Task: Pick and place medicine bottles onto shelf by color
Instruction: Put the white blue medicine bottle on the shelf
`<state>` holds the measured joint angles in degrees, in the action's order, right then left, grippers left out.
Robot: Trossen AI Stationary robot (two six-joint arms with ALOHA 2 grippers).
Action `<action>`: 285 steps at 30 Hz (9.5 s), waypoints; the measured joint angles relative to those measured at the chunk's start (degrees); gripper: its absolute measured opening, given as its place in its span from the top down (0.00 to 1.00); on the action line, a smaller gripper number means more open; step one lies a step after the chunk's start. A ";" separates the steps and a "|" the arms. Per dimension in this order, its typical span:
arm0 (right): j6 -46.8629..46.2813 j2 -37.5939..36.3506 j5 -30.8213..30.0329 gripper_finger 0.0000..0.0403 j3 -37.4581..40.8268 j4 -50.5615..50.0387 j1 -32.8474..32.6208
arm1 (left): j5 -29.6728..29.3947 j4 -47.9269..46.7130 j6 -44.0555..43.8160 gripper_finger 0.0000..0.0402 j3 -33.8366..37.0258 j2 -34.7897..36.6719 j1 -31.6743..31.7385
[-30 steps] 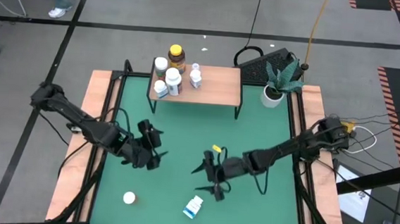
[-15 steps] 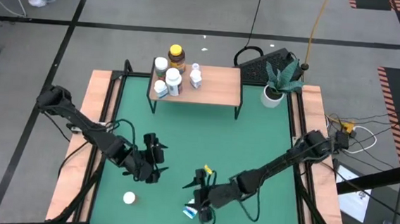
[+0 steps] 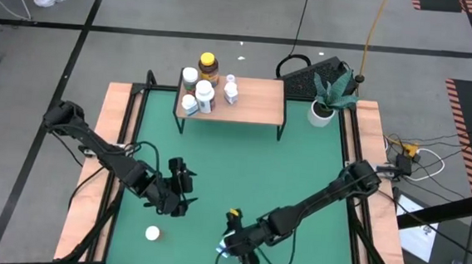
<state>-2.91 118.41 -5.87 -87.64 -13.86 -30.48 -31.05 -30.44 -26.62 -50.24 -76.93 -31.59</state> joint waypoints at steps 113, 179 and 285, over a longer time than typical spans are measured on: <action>-19.21 -0.55 47.06 0.63 23.87 74.79 18.10 | 9.53 45.64 37.65 0.05 -0.13 -13.34 -11.04; -10.12 -0.68 38.48 0.46 24.59 75.32 16.43 | 7.66 49.36 36.66 0.43 0.00 -10.84 -7.49; 7.98 -12.22 9.44 0.56 24.61 52.07 6.75 | 29.16 49.05 21.66 0.17 0.00 -19.62 -0.02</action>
<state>5.07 106.19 3.57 -63.02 38.21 -23.73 -1.89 18.61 -4.96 -50.24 -96.54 -31.61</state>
